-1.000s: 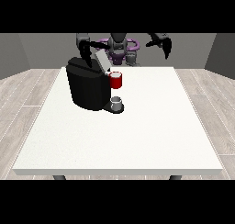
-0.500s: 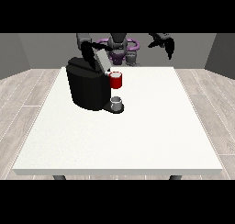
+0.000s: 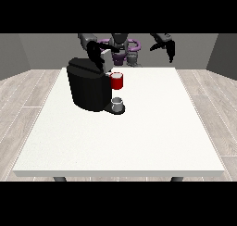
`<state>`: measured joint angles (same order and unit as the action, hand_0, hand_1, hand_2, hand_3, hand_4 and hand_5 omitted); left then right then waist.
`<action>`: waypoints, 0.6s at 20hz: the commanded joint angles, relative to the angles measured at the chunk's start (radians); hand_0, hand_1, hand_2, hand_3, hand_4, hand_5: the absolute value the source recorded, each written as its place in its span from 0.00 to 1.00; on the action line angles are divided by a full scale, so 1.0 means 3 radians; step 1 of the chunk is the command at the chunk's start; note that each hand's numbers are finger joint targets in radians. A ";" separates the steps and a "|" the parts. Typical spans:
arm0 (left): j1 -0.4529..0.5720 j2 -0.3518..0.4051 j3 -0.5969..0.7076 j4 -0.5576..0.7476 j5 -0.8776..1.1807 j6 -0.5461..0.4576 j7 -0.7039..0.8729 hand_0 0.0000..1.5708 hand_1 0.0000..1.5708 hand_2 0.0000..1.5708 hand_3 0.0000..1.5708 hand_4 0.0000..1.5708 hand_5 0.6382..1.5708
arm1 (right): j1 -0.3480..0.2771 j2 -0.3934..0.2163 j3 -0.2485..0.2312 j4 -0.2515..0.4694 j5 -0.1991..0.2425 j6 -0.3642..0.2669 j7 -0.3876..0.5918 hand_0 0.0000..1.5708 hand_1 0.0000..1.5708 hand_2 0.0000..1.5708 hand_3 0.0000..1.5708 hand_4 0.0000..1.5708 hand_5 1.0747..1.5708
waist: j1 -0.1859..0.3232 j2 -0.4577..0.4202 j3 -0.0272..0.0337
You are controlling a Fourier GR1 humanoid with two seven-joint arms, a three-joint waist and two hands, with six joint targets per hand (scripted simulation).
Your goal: Insert the coffee pod into the coffee machine and close the lid
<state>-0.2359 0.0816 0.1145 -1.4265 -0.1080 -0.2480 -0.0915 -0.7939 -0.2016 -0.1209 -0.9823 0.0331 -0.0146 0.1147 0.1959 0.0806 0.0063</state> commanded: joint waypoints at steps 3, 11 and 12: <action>-0.0180 0.0069 0.0084 0.0112 0.0037 0.0009 0.0072 0.00 0.00 0.00 0.00 0.25 1.00 | -0.0237 0.0274 0.0315 -0.0129 0.0117 0.0072 0.0058 0.00 0.00 0.00 0.00 0.00 1.00 | 0.0002 -0.0046 -0.0023; -0.0184 0.0000 -0.0058 0.0087 0.0023 -0.0068 0.0006 0.00 0.00 0.00 0.00 0.21 1.00 | -0.0521 0.0063 0.0326 -0.0212 0.0350 -0.0042 0.0191 0.00 0.00 0.00 0.00 0.13 1.00 | 0.0402 0.0126 -0.0024; -0.0194 -0.0114 -0.0215 0.0031 -0.0102 0.0013 0.0001 0.00 0.00 0.00 0.00 0.21 1.00 | -0.0505 0.0112 0.0364 -0.0225 0.0415 -0.0120 0.0141 0.00 0.00 0.00 0.00 0.14 1.00 | 0.0414 0.0122 -0.0021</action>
<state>-0.2919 0.0701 0.0818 -1.4149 -0.1211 -0.2498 -0.0792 -0.8619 -0.2509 -0.0761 -1.0038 0.1573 -0.0724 0.2357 0.2425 0.1198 0.0180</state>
